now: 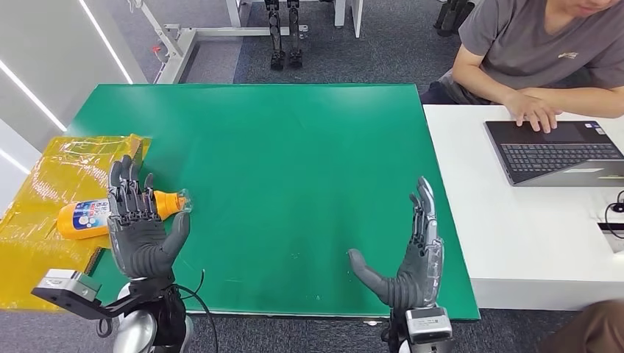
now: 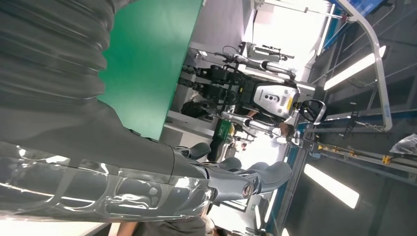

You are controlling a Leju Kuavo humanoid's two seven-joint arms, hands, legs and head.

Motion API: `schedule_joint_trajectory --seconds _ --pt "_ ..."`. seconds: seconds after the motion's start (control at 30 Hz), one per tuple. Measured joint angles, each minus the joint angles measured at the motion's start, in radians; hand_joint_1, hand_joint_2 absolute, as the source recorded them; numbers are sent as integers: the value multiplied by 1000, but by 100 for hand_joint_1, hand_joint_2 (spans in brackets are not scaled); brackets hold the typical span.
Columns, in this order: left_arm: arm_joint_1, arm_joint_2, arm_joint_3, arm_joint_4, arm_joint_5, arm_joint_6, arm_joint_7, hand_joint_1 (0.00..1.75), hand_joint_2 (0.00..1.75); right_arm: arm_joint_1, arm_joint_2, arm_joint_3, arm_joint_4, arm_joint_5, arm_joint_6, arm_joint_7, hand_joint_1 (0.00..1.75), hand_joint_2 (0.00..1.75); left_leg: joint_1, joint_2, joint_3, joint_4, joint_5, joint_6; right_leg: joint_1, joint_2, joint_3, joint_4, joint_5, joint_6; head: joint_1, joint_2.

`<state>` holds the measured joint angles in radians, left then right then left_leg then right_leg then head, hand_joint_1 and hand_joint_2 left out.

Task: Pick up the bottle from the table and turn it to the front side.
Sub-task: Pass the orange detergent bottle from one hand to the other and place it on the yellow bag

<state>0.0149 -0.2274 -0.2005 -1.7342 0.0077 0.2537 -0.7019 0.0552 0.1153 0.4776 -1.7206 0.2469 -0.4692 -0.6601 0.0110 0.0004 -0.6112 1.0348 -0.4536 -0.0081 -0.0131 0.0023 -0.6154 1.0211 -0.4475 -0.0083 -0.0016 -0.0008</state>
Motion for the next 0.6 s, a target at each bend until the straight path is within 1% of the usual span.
schedule_joint_trajectory --seconds 0.23,0.33,0.6 --pt "8 2 -2 0 -7 15 0 0 175 2 -1 4 3 -2 -3 -1 0 175 0 0 0 0 0 0 0 0 0 0 0 0 0 0" --pt "11 4 -4 0 -14 27 0 0 175 2 -3 8 7 4 -18 1 0 175 0 0 0 0 0 0 0 0 0 0 0 0 0 0" --pt "17 18 -26 0 -23 64 0 0 175 4 -10 19 10 4 -36 6 0 175 0 0 0 0 0 0 0 0 0 0 0 0 0 0"
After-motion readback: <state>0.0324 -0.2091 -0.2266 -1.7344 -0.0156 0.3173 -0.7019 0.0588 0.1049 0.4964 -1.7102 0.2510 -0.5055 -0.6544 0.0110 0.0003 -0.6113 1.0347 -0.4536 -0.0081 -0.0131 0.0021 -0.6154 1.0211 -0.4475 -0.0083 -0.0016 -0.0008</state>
